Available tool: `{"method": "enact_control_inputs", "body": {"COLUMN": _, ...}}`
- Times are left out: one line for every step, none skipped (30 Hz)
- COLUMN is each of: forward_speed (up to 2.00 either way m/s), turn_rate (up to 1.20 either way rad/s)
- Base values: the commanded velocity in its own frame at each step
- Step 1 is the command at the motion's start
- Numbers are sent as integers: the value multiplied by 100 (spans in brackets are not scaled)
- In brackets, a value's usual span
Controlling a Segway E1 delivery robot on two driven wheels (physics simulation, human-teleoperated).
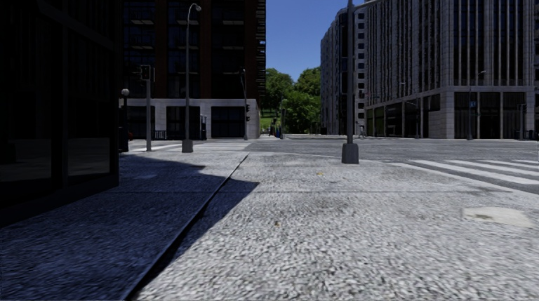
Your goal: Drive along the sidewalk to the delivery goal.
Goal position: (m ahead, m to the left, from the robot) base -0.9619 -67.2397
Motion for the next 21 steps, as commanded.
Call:
{"method": "enact_control_inputs", "body": {"forward_speed": 200, "turn_rate": -32}}
{"method": "enact_control_inputs", "body": {"forward_speed": 200, "turn_rate": -35}}
{"method": "enact_control_inputs", "body": {"forward_speed": 200, "turn_rate": -37}}
{"method": "enact_control_inputs", "body": {"forward_speed": 200, "turn_rate": -37}}
{"method": "enact_control_inputs", "body": {"forward_speed": 200, "turn_rate": -38}}
{"method": "enact_control_inputs", "body": {"forward_speed": 200, "turn_rate": -41}}
{"method": "enact_control_inputs", "body": {"forward_speed": 200, "turn_rate": -43}}
{"method": "enact_control_inputs", "body": {"forward_speed": 200, "turn_rate": -44}}
{"method": "enact_control_inputs", "body": {"forward_speed": 200, "turn_rate": -44}}
{"method": "enact_control_inputs", "body": {"forward_speed": 200, "turn_rate": -44}}
{"method": "enact_control_inputs", "body": {"forward_speed": 200, "turn_rate": -44}}
{"method": "enact_control_inputs", "body": {"forward_speed": 200, "turn_rate": -44}}
{"method": "enact_control_inputs", "body": {"forward_speed": 200, "turn_rate": -44}}
{"method": "enact_control_inputs", "body": {"forward_speed": 200, "turn_rate": -44}}
{"method": "enact_control_inputs", "body": {"forward_speed": 200, "turn_rate": -44}}
{"method": "enact_control_inputs", "body": {"forward_speed": 200, "turn_rate": -44}}
{"method": "enact_control_inputs", "body": {"forward_speed": 200, "turn_rate": -44}}
{"method": "enact_control_inputs", "body": {"forward_speed": 200, "turn_rate": -44}}
{"method": "enact_control_inputs", "body": {"forward_speed": 200, "turn_rate": -44}}
{"method": "enact_control_inputs", "body": {"forward_speed": 200, "turn_rate": -44}}
{"method": "enact_control_inputs", "body": {"forward_speed": 200, "turn_rate": -44}}
